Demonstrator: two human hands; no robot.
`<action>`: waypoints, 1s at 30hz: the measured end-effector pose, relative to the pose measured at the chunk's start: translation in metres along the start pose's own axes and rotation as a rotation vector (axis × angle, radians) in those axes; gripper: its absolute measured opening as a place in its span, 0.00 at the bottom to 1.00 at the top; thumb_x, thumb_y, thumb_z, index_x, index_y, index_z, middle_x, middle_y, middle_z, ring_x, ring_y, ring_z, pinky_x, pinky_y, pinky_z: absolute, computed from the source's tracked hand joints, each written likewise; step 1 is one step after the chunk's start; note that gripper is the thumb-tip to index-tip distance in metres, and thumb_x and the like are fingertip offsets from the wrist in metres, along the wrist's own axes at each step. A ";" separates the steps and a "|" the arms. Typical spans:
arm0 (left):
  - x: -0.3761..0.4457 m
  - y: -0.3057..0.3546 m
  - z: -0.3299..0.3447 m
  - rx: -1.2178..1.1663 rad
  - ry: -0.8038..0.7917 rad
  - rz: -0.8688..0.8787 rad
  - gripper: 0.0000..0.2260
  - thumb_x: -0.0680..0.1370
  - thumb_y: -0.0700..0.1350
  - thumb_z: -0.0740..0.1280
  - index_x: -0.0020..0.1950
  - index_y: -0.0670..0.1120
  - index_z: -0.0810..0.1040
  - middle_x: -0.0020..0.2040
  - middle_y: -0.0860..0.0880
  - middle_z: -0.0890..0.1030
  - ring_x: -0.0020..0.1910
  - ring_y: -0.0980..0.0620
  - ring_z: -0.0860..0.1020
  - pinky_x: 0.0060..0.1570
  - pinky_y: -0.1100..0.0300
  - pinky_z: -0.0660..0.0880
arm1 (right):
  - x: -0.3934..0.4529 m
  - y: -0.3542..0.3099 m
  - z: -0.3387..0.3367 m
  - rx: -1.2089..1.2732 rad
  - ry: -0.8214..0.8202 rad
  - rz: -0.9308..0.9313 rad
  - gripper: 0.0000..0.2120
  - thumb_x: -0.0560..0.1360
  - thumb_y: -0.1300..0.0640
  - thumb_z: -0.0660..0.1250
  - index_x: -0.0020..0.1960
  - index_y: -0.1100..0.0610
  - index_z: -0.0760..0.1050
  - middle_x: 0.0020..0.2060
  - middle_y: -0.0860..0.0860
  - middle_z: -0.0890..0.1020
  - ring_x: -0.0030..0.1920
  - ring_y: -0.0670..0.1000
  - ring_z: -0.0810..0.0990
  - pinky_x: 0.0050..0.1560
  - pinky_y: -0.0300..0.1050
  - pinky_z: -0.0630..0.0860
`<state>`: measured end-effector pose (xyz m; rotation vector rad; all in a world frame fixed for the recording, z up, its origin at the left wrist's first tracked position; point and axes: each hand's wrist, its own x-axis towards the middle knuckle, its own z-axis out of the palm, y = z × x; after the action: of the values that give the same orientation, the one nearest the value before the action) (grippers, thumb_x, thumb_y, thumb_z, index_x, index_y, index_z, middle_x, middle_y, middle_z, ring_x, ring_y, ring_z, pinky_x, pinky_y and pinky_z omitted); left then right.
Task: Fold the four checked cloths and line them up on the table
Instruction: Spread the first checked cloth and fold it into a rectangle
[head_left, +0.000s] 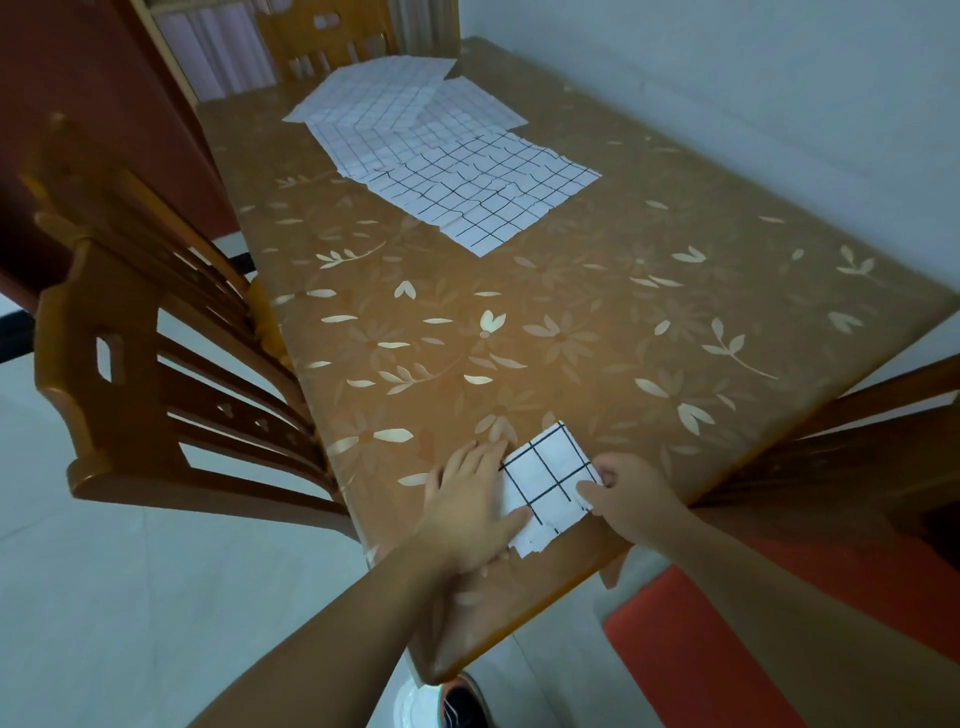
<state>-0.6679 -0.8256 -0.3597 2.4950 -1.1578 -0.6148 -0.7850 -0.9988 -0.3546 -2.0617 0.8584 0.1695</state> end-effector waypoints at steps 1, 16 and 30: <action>0.003 0.002 -0.003 -0.083 0.023 -0.013 0.31 0.76 0.58 0.64 0.76 0.55 0.57 0.73 0.54 0.65 0.74 0.53 0.58 0.73 0.49 0.54 | -0.001 0.001 -0.002 0.008 -0.026 -0.041 0.10 0.74 0.59 0.64 0.34 0.58 0.72 0.28 0.53 0.77 0.31 0.53 0.76 0.36 0.48 0.73; -0.030 0.008 -0.022 -1.013 0.142 -0.508 0.04 0.77 0.40 0.70 0.49 0.46 0.82 0.45 0.45 0.86 0.47 0.43 0.84 0.51 0.45 0.80 | -0.042 -0.022 0.006 0.719 -0.076 0.323 0.06 0.79 0.66 0.61 0.48 0.62 0.76 0.41 0.60 0.81 0.35 0.54 0.81 0.32 0.42 0.80; 0.008 -0.100 -0.077 -0.929 0.147 -0.551 0.08 0.76 0.38 0.68 0.41 0.48 0.84 0.40 0.46 0.85 0.43 0.44 0.84 0.44 0.46 0.82 | 0.013 -0.115 0.069 0.713 0.199 0.429 0.06 0.80 0.71 0.57 0.47 0.66 0.71 0.34 0.60 0.76 0.25 0.50 0.80 0.23 0.37 0.77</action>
<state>-0.5607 -0.7615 -0.3416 1.9320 -0.0276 -0.8345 -0.6898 -0.9085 -0.3240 -1.2291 1.2608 -0.1063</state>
